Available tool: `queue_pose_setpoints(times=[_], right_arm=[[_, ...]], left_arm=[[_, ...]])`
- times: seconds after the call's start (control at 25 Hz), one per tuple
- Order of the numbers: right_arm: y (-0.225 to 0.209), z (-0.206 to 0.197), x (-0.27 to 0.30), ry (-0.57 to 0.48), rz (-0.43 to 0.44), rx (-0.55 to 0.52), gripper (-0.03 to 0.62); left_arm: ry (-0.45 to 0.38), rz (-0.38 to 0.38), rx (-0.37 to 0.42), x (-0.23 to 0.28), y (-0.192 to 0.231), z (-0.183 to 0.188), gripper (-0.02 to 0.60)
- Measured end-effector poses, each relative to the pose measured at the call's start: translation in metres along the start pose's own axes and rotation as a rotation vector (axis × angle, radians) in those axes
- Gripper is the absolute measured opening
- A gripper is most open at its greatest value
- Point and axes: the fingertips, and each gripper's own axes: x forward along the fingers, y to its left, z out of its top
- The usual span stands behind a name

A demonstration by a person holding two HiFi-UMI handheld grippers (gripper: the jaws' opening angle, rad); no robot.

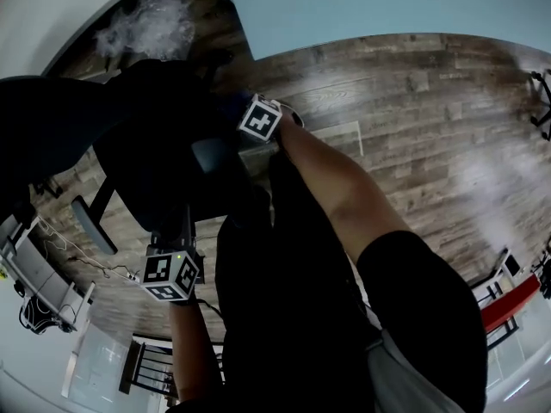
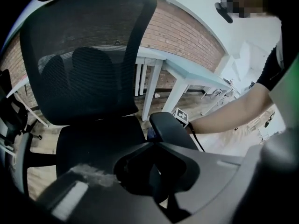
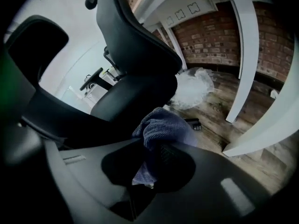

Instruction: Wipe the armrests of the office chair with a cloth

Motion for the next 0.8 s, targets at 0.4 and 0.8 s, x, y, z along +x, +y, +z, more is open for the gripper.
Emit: queue_pose_setpoints(times=[0.4,0.8], right_arm=[[0.031,-0.021,-0.004,-0.005,0.117,0.101,0.062],[0.094,-0.025,-0.079,-0.174,0.186,0.252,0.063]], left_arm=[[-0.01,-0.045,0.02,0.006,-0.015,-0.009,0.006],[-0.094,-0.145,0.082,-0.024,-0.032,0.013,0.006]])
